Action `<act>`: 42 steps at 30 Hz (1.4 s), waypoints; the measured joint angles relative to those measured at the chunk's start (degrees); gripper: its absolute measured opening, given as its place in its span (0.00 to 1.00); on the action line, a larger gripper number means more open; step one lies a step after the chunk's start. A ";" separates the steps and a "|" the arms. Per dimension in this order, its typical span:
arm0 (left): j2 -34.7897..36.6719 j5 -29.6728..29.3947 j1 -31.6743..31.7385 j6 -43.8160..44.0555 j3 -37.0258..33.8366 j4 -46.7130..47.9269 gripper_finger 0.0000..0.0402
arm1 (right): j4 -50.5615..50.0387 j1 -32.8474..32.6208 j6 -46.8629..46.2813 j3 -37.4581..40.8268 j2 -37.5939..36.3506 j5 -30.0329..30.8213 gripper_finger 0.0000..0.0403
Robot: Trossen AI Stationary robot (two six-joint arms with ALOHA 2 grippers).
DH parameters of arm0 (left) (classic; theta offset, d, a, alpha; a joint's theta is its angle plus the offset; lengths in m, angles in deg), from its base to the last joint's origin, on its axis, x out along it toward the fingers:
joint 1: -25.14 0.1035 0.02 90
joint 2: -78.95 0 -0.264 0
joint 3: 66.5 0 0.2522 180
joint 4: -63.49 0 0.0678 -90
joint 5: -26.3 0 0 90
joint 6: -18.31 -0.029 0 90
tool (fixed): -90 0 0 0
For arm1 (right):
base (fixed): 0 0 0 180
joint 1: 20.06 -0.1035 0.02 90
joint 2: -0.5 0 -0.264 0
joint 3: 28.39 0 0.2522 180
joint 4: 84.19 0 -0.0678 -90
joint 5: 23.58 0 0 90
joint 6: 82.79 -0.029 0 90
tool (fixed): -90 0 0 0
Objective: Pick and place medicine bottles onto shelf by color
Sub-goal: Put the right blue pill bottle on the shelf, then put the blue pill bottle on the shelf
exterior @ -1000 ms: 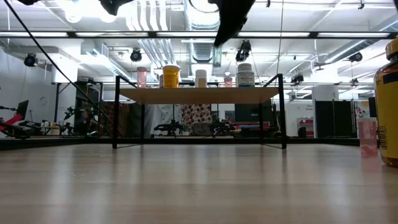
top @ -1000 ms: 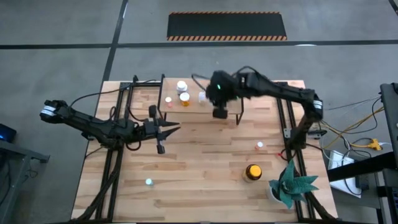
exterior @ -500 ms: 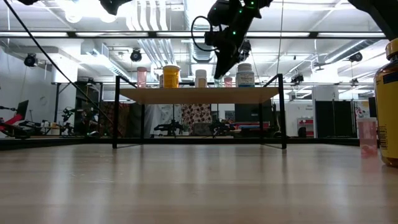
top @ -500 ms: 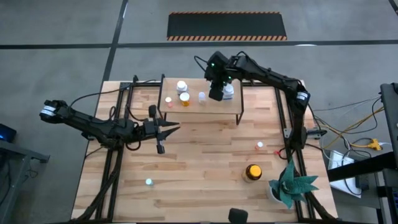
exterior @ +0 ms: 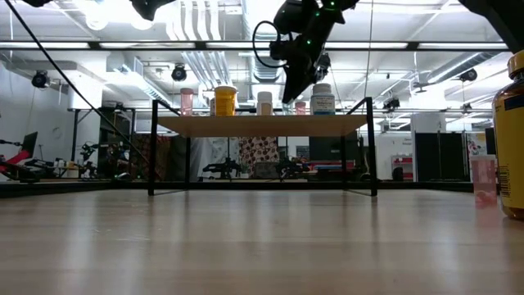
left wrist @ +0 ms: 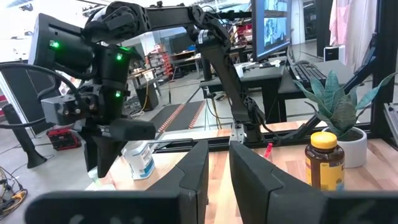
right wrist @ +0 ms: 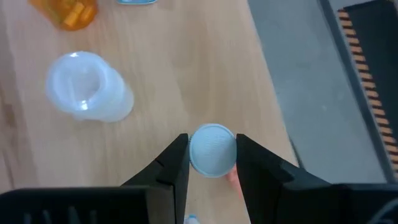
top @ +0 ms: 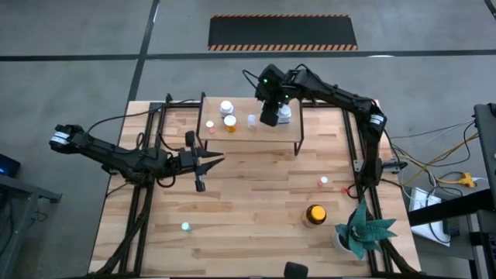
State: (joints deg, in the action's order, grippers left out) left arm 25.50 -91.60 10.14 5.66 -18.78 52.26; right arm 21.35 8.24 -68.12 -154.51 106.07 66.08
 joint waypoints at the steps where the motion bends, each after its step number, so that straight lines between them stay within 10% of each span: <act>1: 0.00 0.00 0.00 0.00 0.00 0.00 0.12 | -0.35 -0.02 -0.16 0.00 -0.03 -0.30 0.25; 42: 0.00 0.00 -0.02 0.15 -0.24 -0.28 0.12 | -0.69 -0.15 -2.23 -4.00 -0.12 0.35 0.47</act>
State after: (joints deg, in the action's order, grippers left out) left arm 25.50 -91.60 10.12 5.82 -19.02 51.98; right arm 20.67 8.08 -70.34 -158.51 105.95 66.44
